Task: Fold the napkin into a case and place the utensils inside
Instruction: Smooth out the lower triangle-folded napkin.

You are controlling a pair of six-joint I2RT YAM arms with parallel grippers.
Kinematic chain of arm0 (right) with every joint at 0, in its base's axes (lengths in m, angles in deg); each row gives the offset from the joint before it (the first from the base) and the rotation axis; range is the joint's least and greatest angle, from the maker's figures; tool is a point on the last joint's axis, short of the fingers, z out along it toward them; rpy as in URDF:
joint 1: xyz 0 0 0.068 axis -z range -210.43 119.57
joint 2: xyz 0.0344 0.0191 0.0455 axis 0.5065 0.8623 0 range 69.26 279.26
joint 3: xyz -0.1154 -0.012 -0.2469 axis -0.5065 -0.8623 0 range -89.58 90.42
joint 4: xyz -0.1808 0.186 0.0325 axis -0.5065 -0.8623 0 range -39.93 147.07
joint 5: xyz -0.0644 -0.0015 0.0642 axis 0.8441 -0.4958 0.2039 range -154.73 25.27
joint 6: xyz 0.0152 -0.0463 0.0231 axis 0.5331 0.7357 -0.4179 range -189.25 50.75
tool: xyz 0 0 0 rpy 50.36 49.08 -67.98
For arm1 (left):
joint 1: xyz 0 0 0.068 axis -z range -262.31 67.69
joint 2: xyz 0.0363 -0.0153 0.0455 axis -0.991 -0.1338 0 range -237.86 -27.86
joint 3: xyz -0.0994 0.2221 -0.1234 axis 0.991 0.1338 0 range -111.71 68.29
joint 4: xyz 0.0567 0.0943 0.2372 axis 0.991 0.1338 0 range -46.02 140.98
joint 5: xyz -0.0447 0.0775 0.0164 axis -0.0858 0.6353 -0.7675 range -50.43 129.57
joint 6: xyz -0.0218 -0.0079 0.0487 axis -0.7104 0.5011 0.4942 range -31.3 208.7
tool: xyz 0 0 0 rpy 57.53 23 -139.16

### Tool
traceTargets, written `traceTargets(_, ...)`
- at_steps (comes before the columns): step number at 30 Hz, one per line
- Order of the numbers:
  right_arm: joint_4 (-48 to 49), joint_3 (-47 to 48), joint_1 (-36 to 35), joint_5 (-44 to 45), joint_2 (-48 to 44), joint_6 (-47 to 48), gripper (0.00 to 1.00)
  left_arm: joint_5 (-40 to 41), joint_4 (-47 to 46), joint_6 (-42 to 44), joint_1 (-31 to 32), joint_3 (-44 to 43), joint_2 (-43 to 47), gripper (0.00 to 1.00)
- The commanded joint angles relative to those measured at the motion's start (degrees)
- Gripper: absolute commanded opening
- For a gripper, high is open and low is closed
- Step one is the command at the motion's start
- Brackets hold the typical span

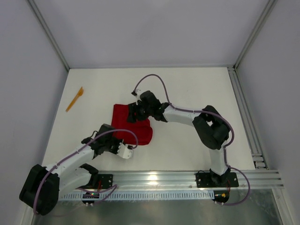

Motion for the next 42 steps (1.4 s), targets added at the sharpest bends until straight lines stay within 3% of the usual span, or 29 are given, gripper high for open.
traceTargets(1, -3.2, -2.2, 4.3, 0.0, -10.0, 1.5, 0.68, -0.3, 5.3, -1.7, -0.3, 0.8, 1.1, 0.0)
traceTargets(7, 3.7, -17.2, 11.0, -6.5, -22.9, 1.6, 0.68, -2.4, 7.0, -2.1, -0.3, 0.9, 4.1, 0.0)
traceTargets(13, 1.1, -22.2, 10.7, -8.1, -30.6, 6.7, 0.67, -4.6, 9.3, -2.8, -0.3, -0.7, 5.6, 0.0)
traceTargets(17, -10.3, -14.9, 5.2, 6.0, -23.8, 19.1, 0.67, -5.2, 9.1, -3.1, -0.3, -0.6, 6.2, 0.0)
traceTargets(20, -12.1, -8.8, 0.7, 11.0, -16.9, 23.7, 0.67, -5.6, 9.3, -3.5, -0.3, 0.0, 7.7, 0.0)
traceTargets(27, -13.7, 1.9, -5.7, 17.7, -4.8, 29.0, 0.71, -5.5, 10.0, -3.3, -0.3, 0.7, 9.4, 0.0)
traceTargets(33, -13.9, 9.3, -8.5, 18.2, 2.7, 31.9, 0.74, -6.9, 10.7, -3.7, -0.3, 0.8, 9.7, 0.0)
traceTargets(39, -14.1, 13.1, -9.2, 16.9, 7.5, 31.4, 0.75, -6.6, 9.8, -4.1, -0.3, 0.8, 9.7, 0.0)
traceTargets(42, -14.4, 13.8, -9.4, 20.2, 9.7, 30.6, 0.75, -6.7, 9.8, -4.1, -0.3, 0.9, 9.5, 0.0)
